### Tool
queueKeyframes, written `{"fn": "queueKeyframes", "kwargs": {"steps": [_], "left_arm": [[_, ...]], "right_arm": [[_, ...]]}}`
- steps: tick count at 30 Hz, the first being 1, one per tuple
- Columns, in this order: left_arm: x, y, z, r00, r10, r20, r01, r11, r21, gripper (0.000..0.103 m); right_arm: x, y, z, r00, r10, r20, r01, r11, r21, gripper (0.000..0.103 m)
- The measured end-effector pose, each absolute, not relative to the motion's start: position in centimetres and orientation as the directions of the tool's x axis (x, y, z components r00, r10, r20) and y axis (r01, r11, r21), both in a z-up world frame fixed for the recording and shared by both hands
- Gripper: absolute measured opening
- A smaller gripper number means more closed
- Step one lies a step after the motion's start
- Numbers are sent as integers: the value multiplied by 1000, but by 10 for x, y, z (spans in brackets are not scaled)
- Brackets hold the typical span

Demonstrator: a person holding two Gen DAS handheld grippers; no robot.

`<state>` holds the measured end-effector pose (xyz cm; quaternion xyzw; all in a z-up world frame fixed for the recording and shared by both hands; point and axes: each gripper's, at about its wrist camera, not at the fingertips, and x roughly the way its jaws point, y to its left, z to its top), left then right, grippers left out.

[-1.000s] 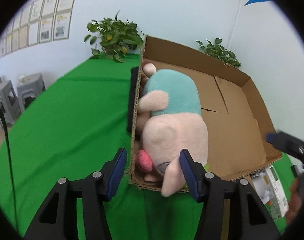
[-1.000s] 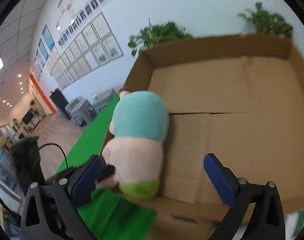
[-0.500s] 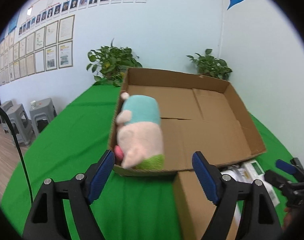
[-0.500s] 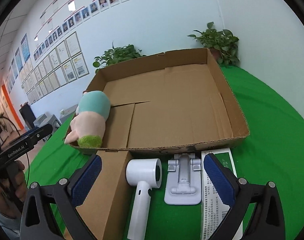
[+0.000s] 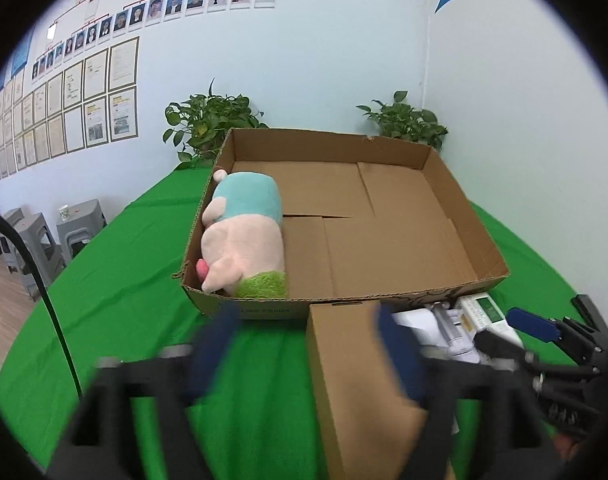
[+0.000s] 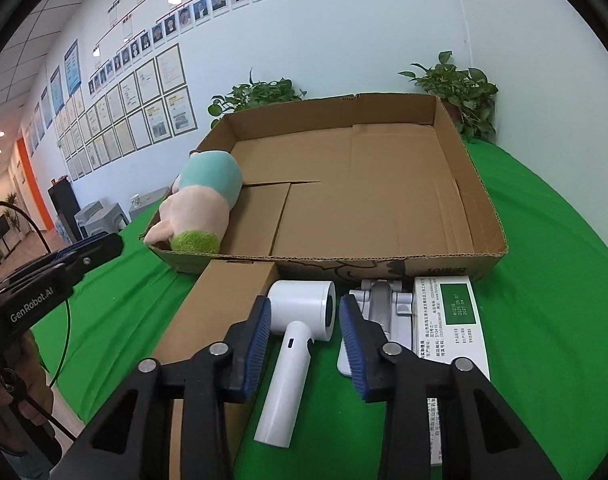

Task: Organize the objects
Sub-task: 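Lower the plush pig into the tray and open the left gripper, then move the left tool to the long brown cardboard box and grasp it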

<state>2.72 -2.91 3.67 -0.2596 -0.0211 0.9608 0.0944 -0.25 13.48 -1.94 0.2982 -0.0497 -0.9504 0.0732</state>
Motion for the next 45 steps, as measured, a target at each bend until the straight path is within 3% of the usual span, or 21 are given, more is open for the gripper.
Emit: {"fn": "queueKeyframes", "kwargs": {"steps": [1,2,12,17,28,36,39,45], "left_arm": [[28,-30,37,-847,205,-490,-173,-979,-110,86],[27,-30,37,-841,213,-498,-174,-977,-123,86],[16,-33,24,-753,312,-580,-230,-950,-212,86],[6,-34,-1,-663,349,-662,-246,-937,-247,86],[-5,-35,-40,-520,437,-734,-266,-899,-347,85],[-4,-37,-59,-414,574,-707,-296,-819,-492,81],[-2,-36,-60,-382,624,-682,-320,-781,-536,70],[5,-40,-54,-401,643,-652,-328,-765,-554,69]], "right_arm": [[1,134,-18,-818,-180,-546,124,-983,138,89],[5,135,-16,-828,-188,-529,133,-981,140,101],[22,118,-9,-795,-336,-505,304,-941,148,103],[16,104,-25,-655,-469,-593,361,-883,299,103],[19,63,-53,-534,-494,-687,388,-864,320,102],[17,52,-62,-514,-455,-727,371,-882,290,103],[14,51,-64,-515,-439,-736,361,-890,278,103],[14,47,-64,-516,-422,-745,359,-897,259,103]]}}
